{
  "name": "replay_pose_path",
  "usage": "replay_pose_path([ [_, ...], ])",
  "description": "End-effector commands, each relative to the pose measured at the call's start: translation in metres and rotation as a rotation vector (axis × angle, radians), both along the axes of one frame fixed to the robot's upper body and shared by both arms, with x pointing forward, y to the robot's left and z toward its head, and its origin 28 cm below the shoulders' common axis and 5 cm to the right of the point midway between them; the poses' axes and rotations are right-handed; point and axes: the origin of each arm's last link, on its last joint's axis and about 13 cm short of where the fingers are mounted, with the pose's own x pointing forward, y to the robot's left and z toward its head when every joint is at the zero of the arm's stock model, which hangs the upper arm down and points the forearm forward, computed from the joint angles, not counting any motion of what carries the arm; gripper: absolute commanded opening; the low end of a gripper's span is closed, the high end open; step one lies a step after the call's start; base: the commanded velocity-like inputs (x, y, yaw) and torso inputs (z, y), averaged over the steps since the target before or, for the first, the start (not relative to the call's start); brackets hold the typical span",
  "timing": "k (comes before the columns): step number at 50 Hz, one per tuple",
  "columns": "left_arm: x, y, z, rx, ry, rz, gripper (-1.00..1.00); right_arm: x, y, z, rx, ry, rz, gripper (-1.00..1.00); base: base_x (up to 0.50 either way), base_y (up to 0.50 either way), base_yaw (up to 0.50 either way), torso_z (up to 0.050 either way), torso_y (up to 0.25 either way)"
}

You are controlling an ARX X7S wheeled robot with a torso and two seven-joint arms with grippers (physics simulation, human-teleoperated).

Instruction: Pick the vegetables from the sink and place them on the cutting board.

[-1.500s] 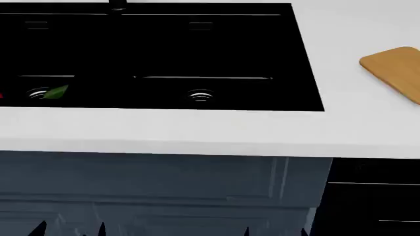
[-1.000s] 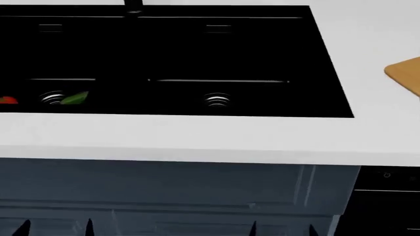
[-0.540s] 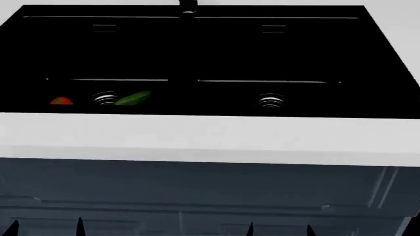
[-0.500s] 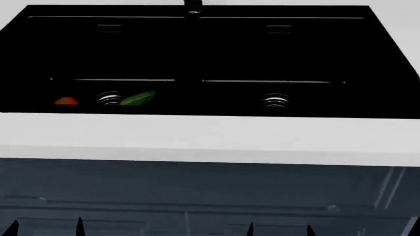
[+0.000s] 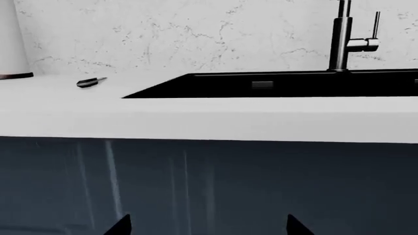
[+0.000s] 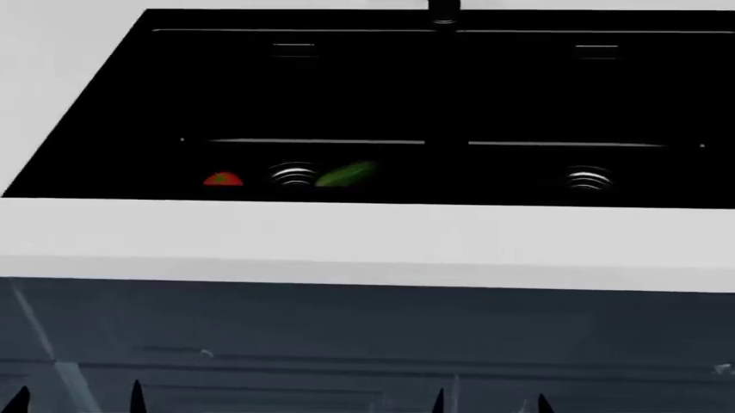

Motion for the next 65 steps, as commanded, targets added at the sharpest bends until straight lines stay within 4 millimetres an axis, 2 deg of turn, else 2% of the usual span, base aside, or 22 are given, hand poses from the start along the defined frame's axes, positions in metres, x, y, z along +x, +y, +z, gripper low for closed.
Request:
replay_pose_path([
  [1,0.0,0.0,0.003,-0.036,-0.001,0.003,1.0,-0.001,0.001,0.001,-0.011,-0.004,0.013,1.0,0.01,0.5,0.0,0.0,0.0],
  [7,0.001,0.0,0.002,-0.043,0.008,-0.001,1.0,-0.001,0.001,0.0,-0.01,0.006,0.014,1.0,0.02,0.5,0.0,0.0,0.0],
  [10,0.003,0.001,0.003,-0.034,-0.001,0.001,1.0,0.0,0.002,0.007,-0.017,0.024,0.019,1.0,0.02,0.5,0.0,0.0,0.0],
  [11,0.003,0.002,0.009,-0.033,-0.026,-0.015,1.0,0.001,0.003,0.015,-0.015,0.041,0.025,1.0,0.03,0.07,0.0,0.0,0.0],
  [13,0.009,0.004,0.027,0.087,-0.053,-0.009,1.0,0.004,0.005,0.048,-0.055,0.027,0.017,1.0,0.0,0.0,0.0,0.05,0.0],
  [14,0.014,0.005,0.042,0.044,-0.072,-0.03,1.0,0.008,0.007,0.065,-0.076,0.015,0.041,1.0,0.0,0.0,0.0,0.05,0.0],
  [15,0.015,0.006,0.049,0.05,-0.084,-0.022,1.0,0.01,0.007,0.073,-0.087,0.005,0.049,1.0,0.0,0.0,0.0,0.05,0.0],
  [17,0.026,0.008,0.077,0.088,-0.135,-0.016,1.0,0.022,0.005,0.103,-0.086,-0.032,0.06,1.0,0.0,0.0,0.0,0.05,0.0],
  [20,0.041,0.009,0.108,0.154,-0.165,-0.022,1.0,0.043,0.0,0.136,-0.119,-0.054,0.045,1.0,0.0,0.0,0.0,0.05,0.0],
  [23,0.059,0.011,0.132,0.173,-0.175,-0.024,1.0,0.059,-0.006,0.163,-0.129,-0.08,0.039,1.0,0.0,0.0,0.0,0.05,0.0],
  [27,0.092,0.014,0.151,0.199,-0.145,0.004,1.0,0.085,-0.012,0.186,-0.171,-0.065,0.023,1.0,0.0,0.0,0.0,0.05,0.0],
  [29,0.108,0.014,0.156,0.208,-0.126,0.017,1.0,0.101,-0.015,0.187,-0.161,-0.035,0.013,1.0,0.0,0.0,0.0,0.05,0.0],
  [31,0.127,0.015,0.159,0.194,-0.123,0.008,1.0,0.126,-0.019,0.181,-0.191,0.025,0.004,1.0,0.0,0.0,0.0,0.05,0.0],
  [36,0.166,0.015,0.154,0.258,-0.067,0.042,1.0,0.176,-0.028,0.176,-0.199,0.104,-0.014,1.0,0.0,0.0,0.0,0.05,0.0],
  [40,0.18,0.016,0.151,0.217,-0.078,0.055,1.0,0.207,-0.04,0.17,-0.254,0.146,-0.053,1.0,0.0,0.0,0.0,0.05,0.0],
  [42,0.188,0.018,0.144,0.216,-0.051,0.068,1.0,0.222,-0.042,0.176,-0.309,0.128,-0.074,1.0,0.0,0.0,0.0,0.05,0.0],
  [43,0.192,0.019,0.14,0.214,-0.04,0.079,1.0,0.225,-0.045,0.171,-0.308,0.157,-0.089,1.0,0.0,0.0,0.0,0.05,0.0],
  [44,0.196,0.021,0.137,0.206,-0.034,0.085,1.0,0.222,-0.05,0.157,-0.291,0.234,-0.103,1.0,0.0,0.0,0.0,0.05,0.0],
  [45,0.199,0.023,0.136,0.191,-0.026,0.095,1.0,0.222,-0.05,0.157,-0.289,0.24,-0.108,1.0,0.0,0.0,0.0,0.05,0.0],
  [50,0.208,0.025,0.131,0.194,-0.005,0.108,1.0,0.222,-0.047,0.161,-0.31,0.277,-0.126,1.0,0.0,0.0,0.0,0.05,0.0],
  [57,0.205,0.023,0.137,0.211,-0.005,0.108,1.0,0.226,-0.042,0.174,-0.323,0.214,-0.079,1.0,0.27,0.0,0.0,0.05,0.0],
  [65,0.202,0.018,0.146,0.21,-0.016,0.068,1.0,0.226,-0.042,0.176,-0.314,0.196,-0.048,1.0,0.5,0.0,0.0,0.025,0.0],
])
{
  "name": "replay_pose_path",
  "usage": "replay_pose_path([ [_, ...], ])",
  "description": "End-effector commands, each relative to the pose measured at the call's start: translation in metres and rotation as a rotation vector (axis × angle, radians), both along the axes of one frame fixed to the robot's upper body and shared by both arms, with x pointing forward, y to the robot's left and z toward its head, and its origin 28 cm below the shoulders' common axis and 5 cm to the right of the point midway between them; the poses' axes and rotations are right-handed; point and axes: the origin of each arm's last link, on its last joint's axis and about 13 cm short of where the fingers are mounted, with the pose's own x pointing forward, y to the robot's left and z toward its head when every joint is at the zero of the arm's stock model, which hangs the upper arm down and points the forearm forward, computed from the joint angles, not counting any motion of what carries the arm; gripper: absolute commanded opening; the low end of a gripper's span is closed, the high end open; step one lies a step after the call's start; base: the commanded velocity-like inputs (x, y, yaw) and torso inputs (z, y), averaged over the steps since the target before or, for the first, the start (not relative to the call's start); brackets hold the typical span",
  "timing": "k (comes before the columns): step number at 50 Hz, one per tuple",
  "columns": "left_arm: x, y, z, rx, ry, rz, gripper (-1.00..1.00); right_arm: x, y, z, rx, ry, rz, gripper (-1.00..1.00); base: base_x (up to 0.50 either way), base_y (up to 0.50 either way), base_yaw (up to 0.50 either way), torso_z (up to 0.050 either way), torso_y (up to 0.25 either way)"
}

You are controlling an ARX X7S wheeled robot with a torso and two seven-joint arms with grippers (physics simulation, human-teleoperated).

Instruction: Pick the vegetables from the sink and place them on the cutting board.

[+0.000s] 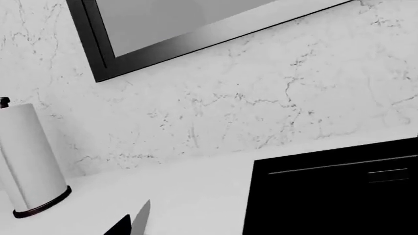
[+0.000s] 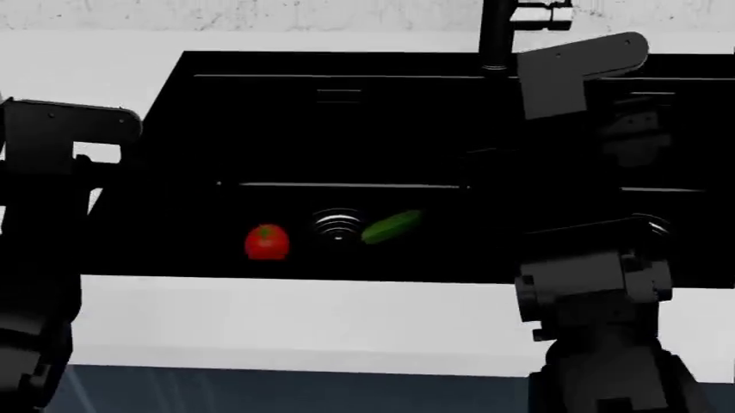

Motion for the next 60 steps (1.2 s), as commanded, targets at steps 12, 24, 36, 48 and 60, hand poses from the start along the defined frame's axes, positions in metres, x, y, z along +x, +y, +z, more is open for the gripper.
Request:
replay_pose_path([
  [12,-0.001,-0.003,0.023,-0.031,0.036,-0.09,1.0,0.002,0.012,0.016,-0.071,0.126,0.264,1.0,0.5,0.0,0.0,0.0,0.0],
  [24,-0.03,0.02,0.041,0.28,0.174,-0.465,1.0,-0.053,0.003,0.034,-0.275,0.352,0.578,1.0,0.5,0.0,0.0,0.0,0.0],
  [36,-0.071,0.028,0.051,0.373,0.243,-0.693,1.0,-0.096,-0.003,0.036,-0.274,0.488,0.718,1.0,0.5,0.0,0.0,0.0,0.0],
  [48,-0.108,0.031,0.046,0.433,0.329,-0.881,1.0,-0.131,-0.008,0.03,-0.258,0.576,0.8,1.0,0.5,0.0,0.0,0.0,0.001],
  [60,-0.13,0.035,0.048,0.501,0.363,-0.972,1.0,-0.143,-0.011,0.065,-0.287,0.538,0.776,1.0,0.11,0.0,0.0,0.0,0.001],
])
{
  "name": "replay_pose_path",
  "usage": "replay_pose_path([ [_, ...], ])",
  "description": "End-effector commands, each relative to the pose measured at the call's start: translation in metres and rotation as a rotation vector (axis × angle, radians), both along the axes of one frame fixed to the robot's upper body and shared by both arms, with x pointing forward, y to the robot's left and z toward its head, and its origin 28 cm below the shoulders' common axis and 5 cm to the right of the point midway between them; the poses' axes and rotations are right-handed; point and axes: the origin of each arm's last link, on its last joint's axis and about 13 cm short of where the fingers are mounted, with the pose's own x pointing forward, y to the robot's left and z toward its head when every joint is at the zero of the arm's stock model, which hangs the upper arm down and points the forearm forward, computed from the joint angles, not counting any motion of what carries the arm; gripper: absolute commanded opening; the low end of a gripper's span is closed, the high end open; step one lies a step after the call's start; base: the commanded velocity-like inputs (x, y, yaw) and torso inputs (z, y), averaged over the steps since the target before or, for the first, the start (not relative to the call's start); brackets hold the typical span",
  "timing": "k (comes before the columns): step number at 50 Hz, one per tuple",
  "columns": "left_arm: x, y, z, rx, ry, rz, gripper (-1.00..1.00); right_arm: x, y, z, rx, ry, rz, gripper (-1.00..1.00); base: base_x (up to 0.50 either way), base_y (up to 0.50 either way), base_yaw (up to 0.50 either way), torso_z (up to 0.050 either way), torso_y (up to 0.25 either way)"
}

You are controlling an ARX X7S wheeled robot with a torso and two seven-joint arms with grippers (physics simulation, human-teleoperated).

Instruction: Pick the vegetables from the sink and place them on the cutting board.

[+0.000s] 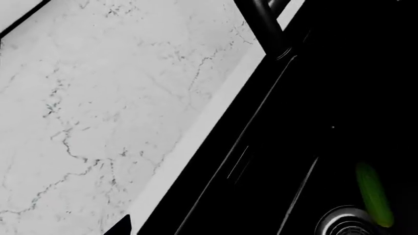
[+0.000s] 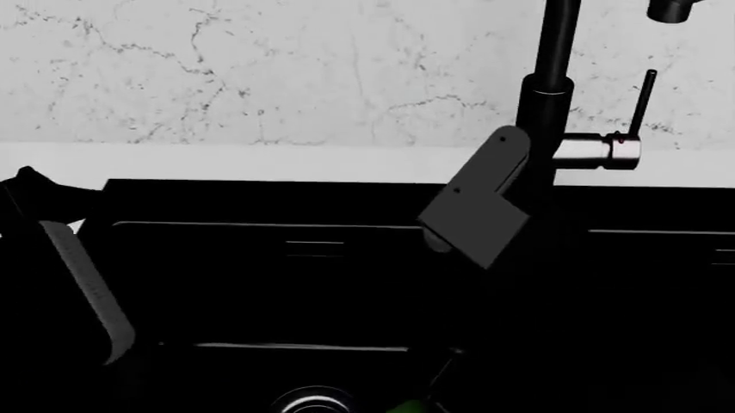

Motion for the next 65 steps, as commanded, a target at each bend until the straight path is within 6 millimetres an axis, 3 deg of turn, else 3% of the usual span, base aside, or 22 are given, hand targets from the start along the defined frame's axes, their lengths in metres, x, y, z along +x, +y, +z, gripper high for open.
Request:
replay_pose_path([
  [1,-0.023,-0.002,0.002,0.027,0.06,-0.144,1.0,-0.021,0.003,0.018,-0.012,0.006,0.039,1.0,0.0,0.0,0.0,0.0,0.0],
  [4,-0.021,-0.001,-0.001,-0.013,-0.108,-0.167,1.0,-0.024,0.003,0.021,-0.01,-0.005,0.063,1.0,0.13,0.0,0.0,0.0,0.0],
  [8,-0.019,-0.001,-0.001,-0.064,-0.026,-0.146,1.0,-0.03,0.007,0.02,-0.006,0.013,0.097,1.0,0.5,0.0,0.0,0.0,0.0],
  [19,-0.023,0.005,-0.003,-0.001,-0.024,-0.164,1.0,-0.041,0.01,0.013,-0.036,0.078,0.145,1.0,0.02,0.0,0.0,0.0,-0.053],
  [41,-0.025,0.004,0.016,0.117,-0.037,-0.157,1.0,-0.045,0.026,0.049,-0.063,-0.014,0.195,1.0,0.02,0.0,0.0,0.0,-0.248],
  [47,-0.02,-0.004,0.024,0.161,0.055,-0.167,1.0,-0.03,0.03,0.048,-0.109,-0.011,0.15,1.0,0.03,0.0,0.0,0.0,0.0],
  [49,-0.015,-0.007,0.02,0.228,-0.051,-0.173,1.0,-0.023,0.031,0.043,-0.139,-0.011,0.145,1.0,0.03,0.0,0.0,0.0,0.0],
  [53,0.003,-0.015,0.022,0.247,0.079,-0.141,1.0,-0.001,0.035,0.042,-0.182,0.011,0.164,1.0,0.03,0.0,0.0,0.0,0.0],
  [59,0.021,-0.022,0.031,0.32,0.105,-0.201,1.0,0.023,0.035,0.052,-0.223,0.054,0.169,1.0,0.03,0.0,0.0,0.0,0.0],
  [65,0.036,-0.021,0.033,0.366,0.172,-0.211,1.0,0.032,0.032,0.058,-0.25,0.109,0.177,1.0,0.03,0.0,0.0,0.0,0.0],
])
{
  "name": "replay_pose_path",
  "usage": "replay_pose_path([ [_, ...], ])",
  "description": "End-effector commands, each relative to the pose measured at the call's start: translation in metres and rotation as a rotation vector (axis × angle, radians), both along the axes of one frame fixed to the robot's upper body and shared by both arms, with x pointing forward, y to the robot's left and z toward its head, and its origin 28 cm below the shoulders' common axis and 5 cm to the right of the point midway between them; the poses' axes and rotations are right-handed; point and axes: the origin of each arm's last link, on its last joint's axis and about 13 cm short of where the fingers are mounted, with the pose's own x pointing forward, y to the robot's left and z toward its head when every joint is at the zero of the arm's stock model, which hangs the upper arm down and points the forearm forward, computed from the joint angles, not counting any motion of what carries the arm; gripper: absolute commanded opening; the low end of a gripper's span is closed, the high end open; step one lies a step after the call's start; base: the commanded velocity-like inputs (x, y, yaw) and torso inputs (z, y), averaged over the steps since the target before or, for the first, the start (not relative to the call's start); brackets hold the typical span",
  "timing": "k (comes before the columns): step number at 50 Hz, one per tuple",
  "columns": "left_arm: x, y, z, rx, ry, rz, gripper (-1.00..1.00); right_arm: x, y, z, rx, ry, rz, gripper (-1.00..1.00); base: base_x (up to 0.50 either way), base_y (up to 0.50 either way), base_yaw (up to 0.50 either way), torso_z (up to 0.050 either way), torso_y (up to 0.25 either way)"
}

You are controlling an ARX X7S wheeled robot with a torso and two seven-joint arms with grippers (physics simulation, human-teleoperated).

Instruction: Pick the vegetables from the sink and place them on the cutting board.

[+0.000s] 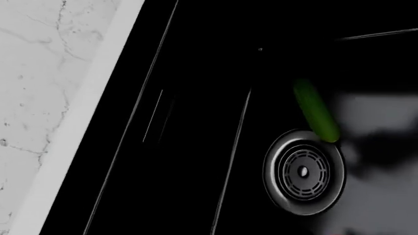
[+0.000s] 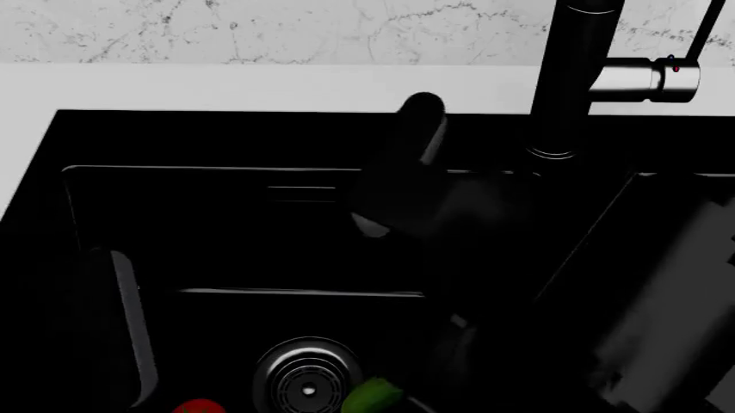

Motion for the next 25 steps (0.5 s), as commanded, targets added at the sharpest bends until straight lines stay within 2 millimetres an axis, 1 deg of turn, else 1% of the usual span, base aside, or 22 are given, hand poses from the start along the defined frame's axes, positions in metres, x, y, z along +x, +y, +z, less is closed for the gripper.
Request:
replay_pose_path([
  [1,0.026,-0.011,0.013,0.087,0.118,-0.047,1.0,0.026,0.002,0.015,-0.091,0.039,0.018,1.0,0.03,0.0,0.0,0.0,0.0],
  [5,0.028,-0.011,0.009,0.11,0.136,-0.081,1.0,0.026,0.002,0.015,-0.11,0.053,0.028,1.0,0.03,0.0,0.0,0.0,0.0],
  [9,0.027,-0.012,0.004,0.129,0.202,-0.093,1.0,0.028,0.002,0.012,-0.107,0.057,0.025,1.0,0.03,0.0,0.0,0.0,0.0],
  [16,0.017,-0.012,0.001,0.097,0.279,-0.134,1.0,0.029,0.0,0.01,-0.105,0.069,0.022,1.0,0.03,0.0,0.0,0.0,0.0],
  [19,0.017,-0.011,-0.004,0.106,0.303,-0.137,1.0,0.03,0.0,0.01,-0.112,0.077,0.022,1.0,0.03,0.0,0.0,0.0,0.0],
  [25,0.019,-0.011,-0.008,0.089,0.324,-0.123,1.0,0.031,0.001,0.01,-0.108,0.077,0.021,1.0,0.03,0.0,0.0,0.0,0.0],
])
